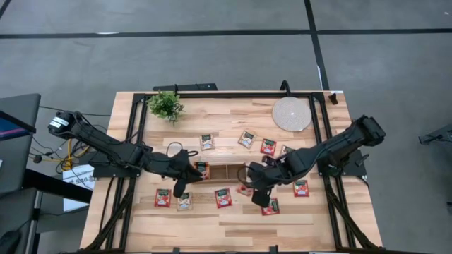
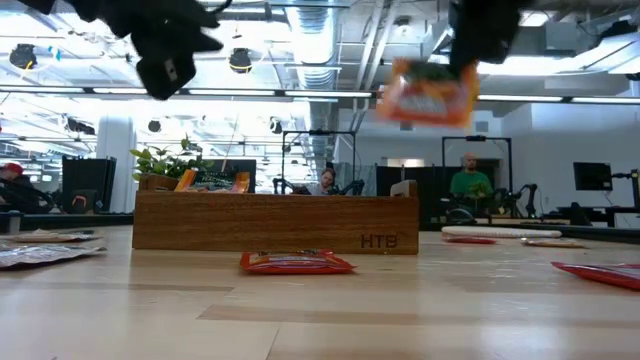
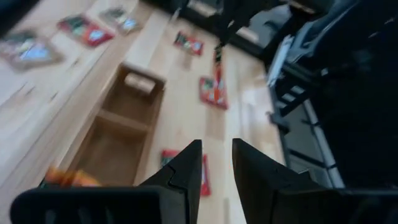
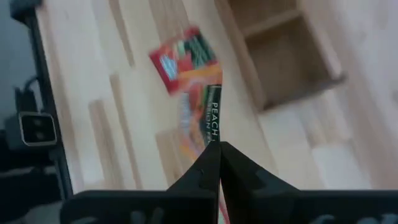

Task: Pick & Place Tea
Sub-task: Put the orange tea bag into the left section of the wooden organizer

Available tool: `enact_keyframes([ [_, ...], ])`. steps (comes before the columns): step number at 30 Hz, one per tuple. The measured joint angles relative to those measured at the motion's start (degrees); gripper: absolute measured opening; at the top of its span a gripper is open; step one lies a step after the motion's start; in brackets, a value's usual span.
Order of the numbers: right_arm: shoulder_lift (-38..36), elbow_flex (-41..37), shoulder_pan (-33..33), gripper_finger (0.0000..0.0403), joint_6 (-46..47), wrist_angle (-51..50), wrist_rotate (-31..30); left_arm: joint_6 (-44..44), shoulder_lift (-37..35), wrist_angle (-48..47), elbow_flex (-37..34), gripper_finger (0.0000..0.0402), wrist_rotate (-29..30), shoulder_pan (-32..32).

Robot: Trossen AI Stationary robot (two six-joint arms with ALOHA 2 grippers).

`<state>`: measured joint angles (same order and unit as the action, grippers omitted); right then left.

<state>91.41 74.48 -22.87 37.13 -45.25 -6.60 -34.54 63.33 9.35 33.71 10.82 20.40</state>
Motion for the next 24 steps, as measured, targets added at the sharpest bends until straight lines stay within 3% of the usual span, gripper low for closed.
enact_keyframes([
  [8,6.01,14.37,1.84,0.0000,-8.49,-2.76,-3.78,7.67,0.00,10.74,0.22,0.0080,0.14,-0.03],
  [17,14.38,27.00,5.46,0.0000,-17.97,-4.67,-4.27,12.01,-0.01,9.67,3.91,0.0080,3.23,-0.04],
  [24,14.89,28.66,6.14,0.0000,-20.23,-5.18,-4.32,12.24,-0.02,6.50,4.61,0.0093,5.01,-0.07],
])
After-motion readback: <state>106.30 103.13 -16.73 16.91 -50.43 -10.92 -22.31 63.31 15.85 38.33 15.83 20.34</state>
